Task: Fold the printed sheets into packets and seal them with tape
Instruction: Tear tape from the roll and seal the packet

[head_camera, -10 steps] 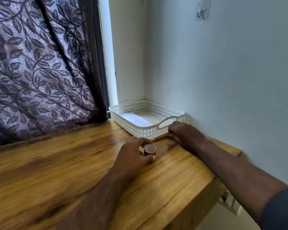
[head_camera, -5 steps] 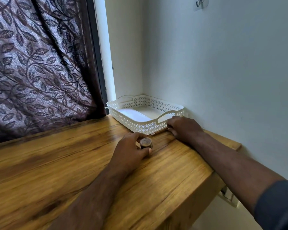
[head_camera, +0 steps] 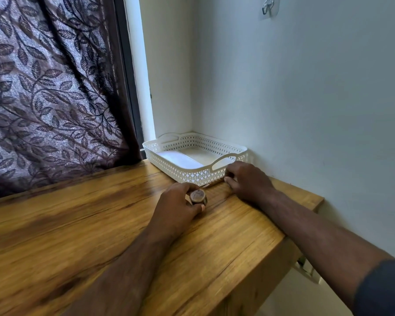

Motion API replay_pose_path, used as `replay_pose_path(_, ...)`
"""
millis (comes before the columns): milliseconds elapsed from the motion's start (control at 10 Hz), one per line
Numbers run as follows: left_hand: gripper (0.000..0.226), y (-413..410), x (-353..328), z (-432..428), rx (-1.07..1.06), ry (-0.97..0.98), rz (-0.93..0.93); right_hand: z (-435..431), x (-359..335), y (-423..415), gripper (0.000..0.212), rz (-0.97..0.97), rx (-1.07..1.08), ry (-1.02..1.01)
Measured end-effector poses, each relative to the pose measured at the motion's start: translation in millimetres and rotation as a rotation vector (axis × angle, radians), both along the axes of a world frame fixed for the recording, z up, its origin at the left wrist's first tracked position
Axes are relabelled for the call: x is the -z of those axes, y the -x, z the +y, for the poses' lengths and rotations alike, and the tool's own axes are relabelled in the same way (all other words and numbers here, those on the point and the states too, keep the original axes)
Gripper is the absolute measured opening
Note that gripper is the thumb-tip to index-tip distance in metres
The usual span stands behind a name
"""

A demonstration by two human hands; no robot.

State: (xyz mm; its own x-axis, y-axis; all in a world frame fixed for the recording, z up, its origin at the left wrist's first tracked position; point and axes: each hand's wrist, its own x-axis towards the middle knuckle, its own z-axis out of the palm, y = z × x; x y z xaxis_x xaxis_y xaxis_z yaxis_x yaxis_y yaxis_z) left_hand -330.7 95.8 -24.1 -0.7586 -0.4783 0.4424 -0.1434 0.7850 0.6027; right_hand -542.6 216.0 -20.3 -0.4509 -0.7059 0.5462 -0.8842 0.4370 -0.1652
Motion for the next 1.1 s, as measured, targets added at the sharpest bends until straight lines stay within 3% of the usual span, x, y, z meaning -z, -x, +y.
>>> replay_pose_path(100, 0.044, 6.6, -1.7, 0.4, 0.002, 0.015, 0.028, 0.7, 2.2, -23.8, 0.004, -0.119, -0.15, 0.107)
replay_pose_path(200, 0.034, 15.4, -5.1, 2.0, 0.012, 0.075, 0.043, 4.5, 1.8, -43.6, 0.02, -0.216, -0.337, 0.083)
replay_pose_path(300, 0.032, 20.4, -4.4, 0.6, 0.055, 0.127, 0.032, 6.2, 1.6, -48.0, 0.04, -0.21, -0.384, 0.043)
replay_pose_path(500, 0.063, 25.6, 1.1, 1.7, 0.034, 0.102, 0.045, 2.0, 0.1, -45.4, 0.029, -0.176, -0.307, 0.077)
replay_pose_path(700, 0.046, 23.4, 2.3, 3.3, -0.005, 0.127, 0.073, -3.0, 2.2, -42.6, 0.033, -0.106, -0.049, 0.013)
replay_pose_path(1100, 0.036, 18.1, 7.2, 7.5, -0.048, 0.284, 0.025, -0.9, 1.2, -50.2, 0.047, -0.036, 0.024, -0.028)
